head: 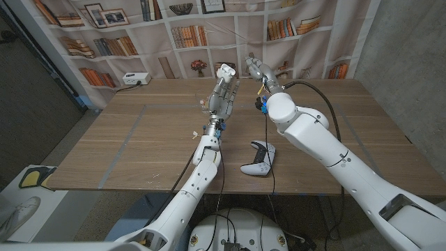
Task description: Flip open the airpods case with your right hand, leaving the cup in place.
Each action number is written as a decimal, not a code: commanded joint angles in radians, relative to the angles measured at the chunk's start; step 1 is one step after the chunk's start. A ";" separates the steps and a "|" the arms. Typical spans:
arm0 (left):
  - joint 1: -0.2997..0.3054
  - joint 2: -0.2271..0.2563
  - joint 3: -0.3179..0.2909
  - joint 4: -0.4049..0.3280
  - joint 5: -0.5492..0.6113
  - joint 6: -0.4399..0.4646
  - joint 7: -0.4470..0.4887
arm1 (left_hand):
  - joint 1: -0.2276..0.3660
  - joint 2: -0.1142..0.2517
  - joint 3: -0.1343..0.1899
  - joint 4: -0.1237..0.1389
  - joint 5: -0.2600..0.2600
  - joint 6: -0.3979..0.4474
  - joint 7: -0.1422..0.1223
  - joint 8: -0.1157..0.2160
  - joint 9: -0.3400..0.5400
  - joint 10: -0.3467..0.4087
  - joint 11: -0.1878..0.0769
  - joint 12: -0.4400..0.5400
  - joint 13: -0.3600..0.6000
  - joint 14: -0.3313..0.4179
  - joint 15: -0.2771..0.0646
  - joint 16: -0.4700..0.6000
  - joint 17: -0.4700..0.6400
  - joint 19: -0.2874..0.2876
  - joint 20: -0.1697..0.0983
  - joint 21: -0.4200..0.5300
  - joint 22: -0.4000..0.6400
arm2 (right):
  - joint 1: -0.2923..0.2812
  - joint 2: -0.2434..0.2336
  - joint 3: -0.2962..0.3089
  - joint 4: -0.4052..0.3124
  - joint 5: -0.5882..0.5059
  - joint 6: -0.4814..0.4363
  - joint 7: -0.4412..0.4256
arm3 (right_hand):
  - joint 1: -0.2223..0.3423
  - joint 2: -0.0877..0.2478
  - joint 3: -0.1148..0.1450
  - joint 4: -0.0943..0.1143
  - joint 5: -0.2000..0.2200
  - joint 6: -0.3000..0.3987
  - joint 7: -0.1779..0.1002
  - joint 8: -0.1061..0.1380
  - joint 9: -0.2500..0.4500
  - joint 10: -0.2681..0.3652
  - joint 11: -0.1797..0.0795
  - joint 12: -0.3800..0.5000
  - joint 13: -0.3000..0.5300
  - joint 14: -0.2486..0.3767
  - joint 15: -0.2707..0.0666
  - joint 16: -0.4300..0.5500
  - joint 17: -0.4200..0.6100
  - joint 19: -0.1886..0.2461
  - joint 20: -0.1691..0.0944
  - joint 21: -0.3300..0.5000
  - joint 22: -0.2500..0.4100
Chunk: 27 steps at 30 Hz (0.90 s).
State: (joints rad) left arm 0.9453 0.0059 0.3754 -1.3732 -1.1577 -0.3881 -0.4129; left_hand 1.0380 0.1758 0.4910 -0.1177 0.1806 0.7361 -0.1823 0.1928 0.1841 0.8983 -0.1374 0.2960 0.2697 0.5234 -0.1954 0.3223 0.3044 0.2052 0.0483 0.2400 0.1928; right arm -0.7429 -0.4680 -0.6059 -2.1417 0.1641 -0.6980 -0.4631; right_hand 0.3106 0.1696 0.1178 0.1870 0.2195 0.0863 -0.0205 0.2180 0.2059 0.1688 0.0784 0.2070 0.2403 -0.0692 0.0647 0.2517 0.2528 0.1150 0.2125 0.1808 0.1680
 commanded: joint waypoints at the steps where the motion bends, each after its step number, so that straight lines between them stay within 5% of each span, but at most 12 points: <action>1: -0.011 0.020 -0.017 0.015 -0.012 0.009 -0.032 | 0.008 0.016 0.011 0.003 0.006 0.009 0.000 0.006 0.002 0.072 -0.064 0.006 0.126 0.029 -0.038 0.003 0.002 -0.003 0.003 0.001 0.003 | -0.020 0.009 0.045 0.040 0.101 0.108 0.023 | -0.087 -0.001 -0.023 -0.002 0.014 0.013 0.013 -0.003 0.000 0.003 0.008 0.000 -0.011 0.009 -0.059 -0.003 -0.002 0.023 -0.015 0.013 0.001; 8: -0.005 0.042 -0.027 0.005 -0.030 0.042 -0.047 | 0.007 0.016 0.012 0.005 0.006 0.009 0.000 0.006 0.002 0.071 -0.064 0.006 0.128 0.030 -0.037 0.003 0.004 -0.003 0.003 0.001 0.003 | -0.039 0.004 0.049 0.063 0.126 0.210 0.030 | -0.122 -0.002 -0.026 -0.006 0.021 0.017 0.018 -0.005 -0.002 -0.006 -0.009 -0.003 -0.019 0.007 -0.081 -0.010 -0.006 0.038 -0.061 0.013 -0.001; 27: 0.032 0.084 -0.033 -0.058 -0.015 0.047 -0.027 | 0.006 0.014 0.011 0.004 0.005 0.011 0.001 0.006 0.002 0.074 -0.065 0.008 0.131 0.027 -0.036 0.001 0.008 -0.003 0.004 0.002 0.003 | -0.048 -0.010 0.016 0.082 0.118 0.280 0.037 | -0.144 -0.002 -0.024 -0.011 0.027 0.017 0.012 -0.008 -0.003 -0.019 -0.013 -0.006 -0.025 -0.005 -0.086 -0.021 -0.011 0.028 -0.062 0.006 -0.001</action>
State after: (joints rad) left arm 0.9557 0.0747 0.3436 -1.3967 -1.1839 -0.3330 -0.4577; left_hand 1.0362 0.1776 0.4911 -0.1176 0.1813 0.7376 -0.1840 0.1922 0.1836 0.8983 -0.1374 0.2969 0.2697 0.5234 -0.1954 0.3223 0.3090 0.2052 0.0483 0.2400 0.1928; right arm -0.7894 -0.4675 -0.5804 -2.0841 0.2726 -0.4701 -0.4484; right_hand 0.1777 0.1412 0.0965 0.1752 0.2388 0.1000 -0.0069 0.2101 0.1998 0.1545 0.0640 0.2033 0.2136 -0.0674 -0.0159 0.2323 0.2415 0.1457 0.1496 0.1885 0.1680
